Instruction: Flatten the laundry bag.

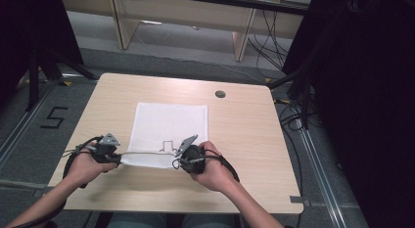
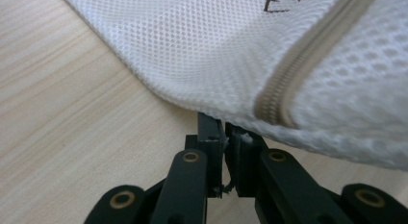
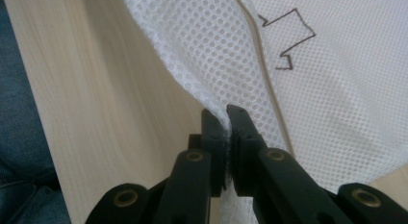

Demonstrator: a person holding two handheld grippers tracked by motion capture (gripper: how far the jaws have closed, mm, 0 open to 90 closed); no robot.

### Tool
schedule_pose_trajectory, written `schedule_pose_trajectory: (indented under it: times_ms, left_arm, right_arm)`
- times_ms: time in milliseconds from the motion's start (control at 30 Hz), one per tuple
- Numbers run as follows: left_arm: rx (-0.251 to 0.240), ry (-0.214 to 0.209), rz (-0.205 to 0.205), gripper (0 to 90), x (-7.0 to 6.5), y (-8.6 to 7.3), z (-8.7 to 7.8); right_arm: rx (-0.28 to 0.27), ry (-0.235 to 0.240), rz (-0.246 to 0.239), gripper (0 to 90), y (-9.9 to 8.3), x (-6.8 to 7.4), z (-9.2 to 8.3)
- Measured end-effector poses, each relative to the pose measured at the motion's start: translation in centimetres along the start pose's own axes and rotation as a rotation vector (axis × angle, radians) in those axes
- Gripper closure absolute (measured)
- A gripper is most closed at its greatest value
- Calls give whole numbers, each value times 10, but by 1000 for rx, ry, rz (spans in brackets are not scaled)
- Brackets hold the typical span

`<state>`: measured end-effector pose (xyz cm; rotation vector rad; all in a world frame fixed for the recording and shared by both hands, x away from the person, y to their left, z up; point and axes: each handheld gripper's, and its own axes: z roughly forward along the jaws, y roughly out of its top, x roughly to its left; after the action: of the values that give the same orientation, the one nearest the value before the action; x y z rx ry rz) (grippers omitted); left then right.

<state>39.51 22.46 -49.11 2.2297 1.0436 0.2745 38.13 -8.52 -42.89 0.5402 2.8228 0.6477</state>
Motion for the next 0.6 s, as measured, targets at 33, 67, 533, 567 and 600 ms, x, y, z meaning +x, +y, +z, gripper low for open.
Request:
schedule_pose_trajectory:
  times_ms: [33,67,533,567,600]
  left_arm:
    - [-2,8,5,841,1,0,0]
    - [1,7,8,840,3,0,-1]
    - [-61,77,-15,806,13,-4,-19]
    - [-64,70,-18,801,12,-4,-19]
    - [-68,68,-18,794,11,-3,-18]
  right_arm:
    - [3,7,-4,870,-2,-1,2]
    - [8,11,0,870,-3,0,4]
    - [44,32,6,865,-18,15,20]
    - [48,41,2,864,-18,16,21]
    - [54,51,1,863,-20,19,23]
